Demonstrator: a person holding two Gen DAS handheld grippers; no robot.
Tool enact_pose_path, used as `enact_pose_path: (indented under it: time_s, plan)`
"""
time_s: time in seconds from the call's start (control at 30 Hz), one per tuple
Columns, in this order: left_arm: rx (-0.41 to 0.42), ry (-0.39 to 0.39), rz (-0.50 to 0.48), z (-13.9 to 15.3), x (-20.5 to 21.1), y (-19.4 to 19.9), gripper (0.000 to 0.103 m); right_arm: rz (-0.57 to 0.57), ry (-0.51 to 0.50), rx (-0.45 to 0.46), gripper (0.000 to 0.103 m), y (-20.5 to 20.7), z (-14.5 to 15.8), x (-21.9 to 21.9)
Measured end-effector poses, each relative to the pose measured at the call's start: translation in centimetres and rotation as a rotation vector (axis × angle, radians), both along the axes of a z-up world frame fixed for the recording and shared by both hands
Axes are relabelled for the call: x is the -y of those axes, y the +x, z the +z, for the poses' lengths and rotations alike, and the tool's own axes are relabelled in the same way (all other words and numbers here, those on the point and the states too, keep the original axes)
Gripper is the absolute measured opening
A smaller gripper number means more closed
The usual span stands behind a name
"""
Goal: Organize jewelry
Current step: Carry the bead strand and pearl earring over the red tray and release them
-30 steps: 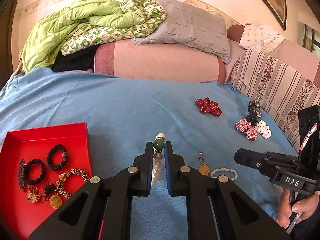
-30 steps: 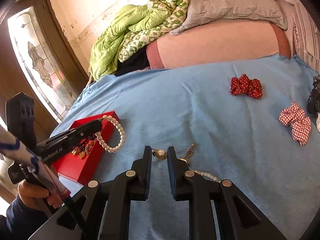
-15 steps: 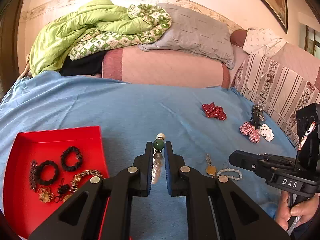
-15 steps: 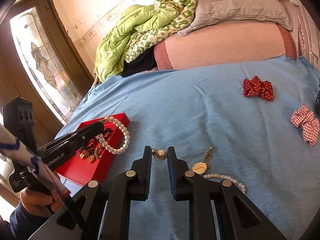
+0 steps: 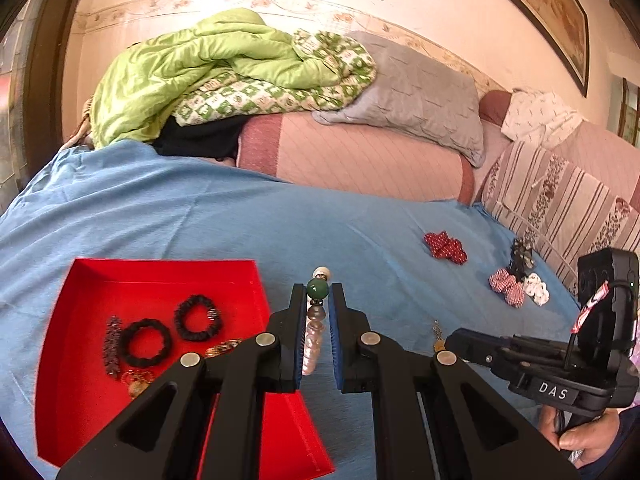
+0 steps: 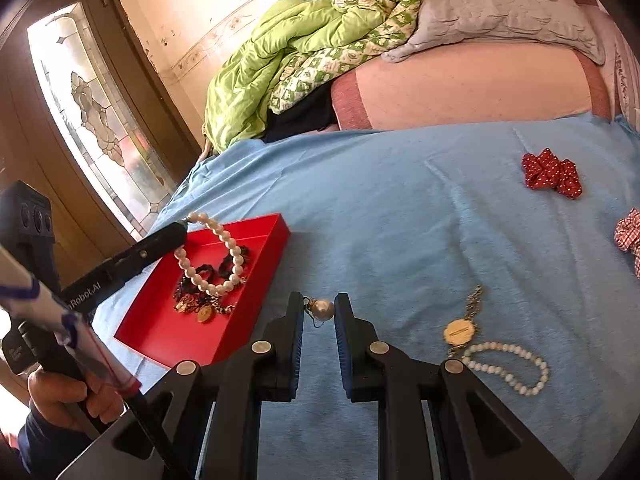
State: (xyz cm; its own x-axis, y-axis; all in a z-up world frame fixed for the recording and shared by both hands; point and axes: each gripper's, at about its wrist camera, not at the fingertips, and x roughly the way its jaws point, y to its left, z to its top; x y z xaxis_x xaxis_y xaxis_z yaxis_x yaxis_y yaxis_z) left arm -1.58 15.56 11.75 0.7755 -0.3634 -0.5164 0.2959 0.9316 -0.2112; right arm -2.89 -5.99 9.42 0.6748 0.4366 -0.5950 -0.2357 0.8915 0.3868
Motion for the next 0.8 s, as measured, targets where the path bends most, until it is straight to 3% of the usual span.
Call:
enact_pose_path:
  time_s: [0.53,0.8]
  plan:
    - [0.006,-0.036,0.104,0.2,-7.1,-1.8,0.011,0.114,0.022,0.015,0.017,-1.3,1.8,-7.2]
    - [-0.043,-0.066,0.199,-0.9,-12.5,-2.2,0.011,0.218,0.007,0.01,0.017,-1.6,1.9,-12.5]
